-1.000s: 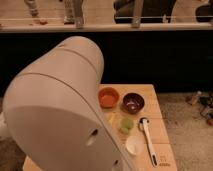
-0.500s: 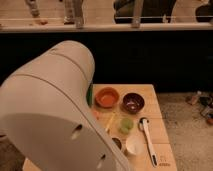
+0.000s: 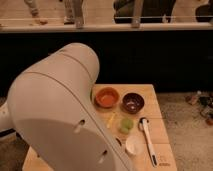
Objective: Place sponge in table surface
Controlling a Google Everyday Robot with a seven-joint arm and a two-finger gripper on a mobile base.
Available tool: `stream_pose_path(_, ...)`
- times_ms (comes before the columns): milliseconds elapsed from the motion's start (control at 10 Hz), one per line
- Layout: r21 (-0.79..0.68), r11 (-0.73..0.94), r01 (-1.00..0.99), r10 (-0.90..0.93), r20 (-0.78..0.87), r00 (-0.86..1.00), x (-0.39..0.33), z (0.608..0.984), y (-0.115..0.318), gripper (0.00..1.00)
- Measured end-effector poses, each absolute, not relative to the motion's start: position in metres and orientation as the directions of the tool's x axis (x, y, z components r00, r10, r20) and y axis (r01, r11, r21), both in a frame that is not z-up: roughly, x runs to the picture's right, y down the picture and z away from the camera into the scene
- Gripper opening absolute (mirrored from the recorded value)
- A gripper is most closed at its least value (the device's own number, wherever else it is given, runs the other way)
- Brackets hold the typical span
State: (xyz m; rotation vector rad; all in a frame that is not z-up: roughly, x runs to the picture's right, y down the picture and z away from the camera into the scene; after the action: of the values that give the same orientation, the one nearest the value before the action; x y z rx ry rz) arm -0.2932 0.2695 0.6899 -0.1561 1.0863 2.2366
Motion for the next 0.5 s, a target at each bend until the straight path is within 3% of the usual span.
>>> stream_pose_path(500,0.633,-0.402,-0.661,0.502,-0.451,-0.738,-0.324,0.693,0.28,0.0)
